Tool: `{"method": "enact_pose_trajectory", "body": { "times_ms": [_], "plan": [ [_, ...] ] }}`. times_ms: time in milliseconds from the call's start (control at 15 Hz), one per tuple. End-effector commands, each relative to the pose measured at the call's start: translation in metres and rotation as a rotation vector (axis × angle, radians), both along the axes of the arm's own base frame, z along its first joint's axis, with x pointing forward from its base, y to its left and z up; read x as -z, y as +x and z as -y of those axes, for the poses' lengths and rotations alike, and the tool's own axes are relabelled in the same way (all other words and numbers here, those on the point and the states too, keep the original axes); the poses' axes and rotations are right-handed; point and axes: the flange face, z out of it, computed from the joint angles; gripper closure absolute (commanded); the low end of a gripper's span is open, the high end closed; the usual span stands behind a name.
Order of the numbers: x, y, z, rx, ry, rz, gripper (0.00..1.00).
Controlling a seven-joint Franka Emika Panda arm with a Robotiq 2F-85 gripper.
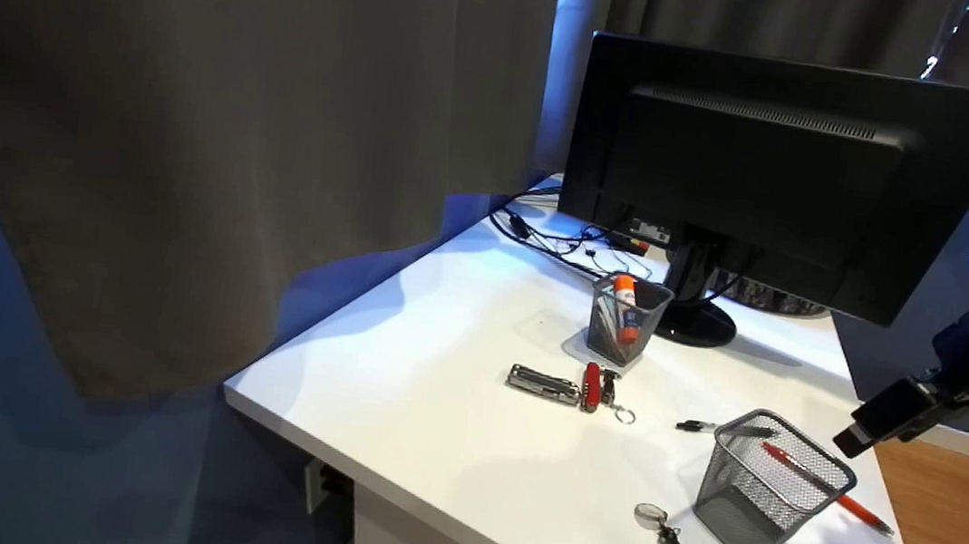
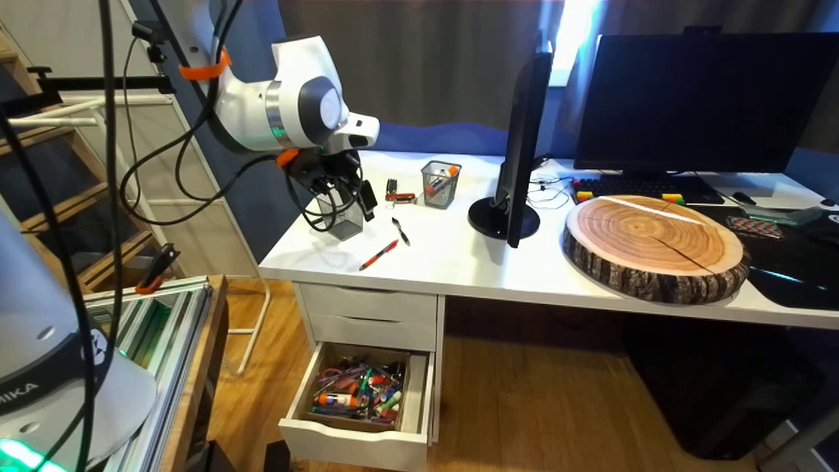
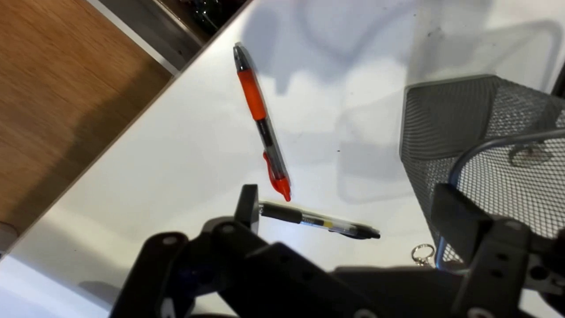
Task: Place the basket on the left upright
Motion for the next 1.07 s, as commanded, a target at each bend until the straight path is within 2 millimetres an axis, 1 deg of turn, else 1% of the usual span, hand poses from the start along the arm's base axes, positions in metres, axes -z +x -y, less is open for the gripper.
{"method": "enact_pose_trajectory", "body": {
  "times_ms": [0, 200, 533, 800, 1000],
  "plan": [
    [0.008, 0.026, 0.001, -0.081, 0.009, -0.003, 0.0],
    [0.011, 0.044, 0.005, -0.106, 0.027, -0.003, 0.0],
    [0.041, 0.058, 0.008, -0.131, 0.03, -0.035, 0.0],
    [0.051, 0.074, 0.011, -0.133, 0.017, -0.004, 0.0],
    [0.062, 0.084, 0.013, -0.14, 0.008, 0.007, 0.0]
  ]
}}
